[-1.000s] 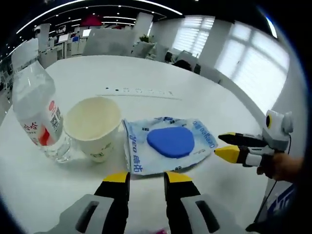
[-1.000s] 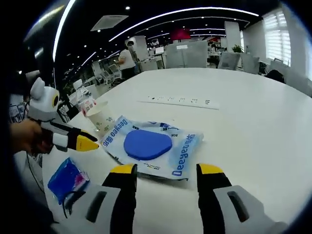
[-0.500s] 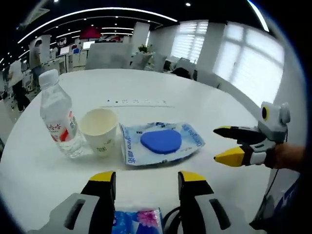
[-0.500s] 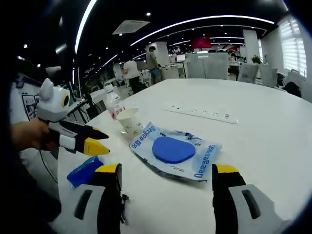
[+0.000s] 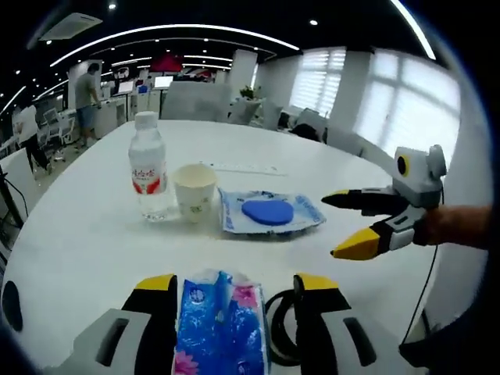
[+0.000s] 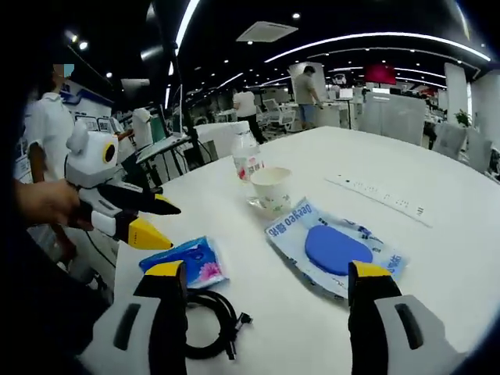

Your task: Arrange the tabletop items into an orderly group along one side of the table until the central work area is clear of visible clutter.

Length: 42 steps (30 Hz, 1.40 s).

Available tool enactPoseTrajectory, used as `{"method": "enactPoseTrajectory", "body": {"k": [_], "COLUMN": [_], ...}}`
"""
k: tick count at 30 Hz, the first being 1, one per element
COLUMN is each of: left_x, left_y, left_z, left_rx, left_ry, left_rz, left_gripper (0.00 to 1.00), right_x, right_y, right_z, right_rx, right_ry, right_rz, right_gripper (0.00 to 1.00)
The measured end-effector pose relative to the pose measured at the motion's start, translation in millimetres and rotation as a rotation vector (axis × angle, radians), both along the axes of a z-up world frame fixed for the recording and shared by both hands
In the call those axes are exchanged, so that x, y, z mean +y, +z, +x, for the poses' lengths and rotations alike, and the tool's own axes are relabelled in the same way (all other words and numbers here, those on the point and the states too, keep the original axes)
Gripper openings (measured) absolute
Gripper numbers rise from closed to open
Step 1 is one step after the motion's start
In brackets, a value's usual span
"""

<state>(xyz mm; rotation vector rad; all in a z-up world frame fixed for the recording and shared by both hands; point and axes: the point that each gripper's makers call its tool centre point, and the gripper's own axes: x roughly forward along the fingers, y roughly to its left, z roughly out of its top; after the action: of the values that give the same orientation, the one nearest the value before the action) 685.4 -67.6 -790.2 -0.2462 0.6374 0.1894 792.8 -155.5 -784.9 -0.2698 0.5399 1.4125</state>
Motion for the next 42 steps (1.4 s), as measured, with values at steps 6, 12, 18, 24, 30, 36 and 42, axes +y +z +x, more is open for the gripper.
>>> {"method": "enactPoseTrajectory", "body": {"k": [6,12,18,24,30,36,42], "left_x": [-6,-11,-18,-23,-29,-37,-38], "left_y": [-7.5,-18.4,-32.7,-43.1,-53.6,-61.2,-64.2], "left_z": [-27.1,-47.6,-67.2,-83.3,-93.1,-91.0,-86.8], "left_rx": [0.020,0.041,0.081,0.129,0.147,0.131,0.125], "left_ry": [0.044,0.092,0.099,0.114,0.158,0.230,0.264], "left_rz": [-0.015,-0.043,-0.050,-0.046,-0.136,-0.263,-0.331], "left_gripper": [0.60,0.59,0.56,0.52,0.46,0.36,0.28], "right_x": [22,38,48,49,52,59,65], "right_y": [3.0,-4.1,-23.6,-40.5,-51.4,-53.1,-57.8], "right_z": [-13,-24,-41,-50,-49,-56,-65], "right_rx": [0.007,-0.023,-0.092,-0.072,-0.076,-0.068,-0.059], "right_ry": [0.075,0.165,0.331,0.385,0.387,0.393,0.393], "right_rz": [-0.012,-0.049,-0.125,-0.176,-0.203,-0.203,-0.206], "right_gripper": [0.70,0.67,0.60,0.55,0.49,0.41,0.33]}}
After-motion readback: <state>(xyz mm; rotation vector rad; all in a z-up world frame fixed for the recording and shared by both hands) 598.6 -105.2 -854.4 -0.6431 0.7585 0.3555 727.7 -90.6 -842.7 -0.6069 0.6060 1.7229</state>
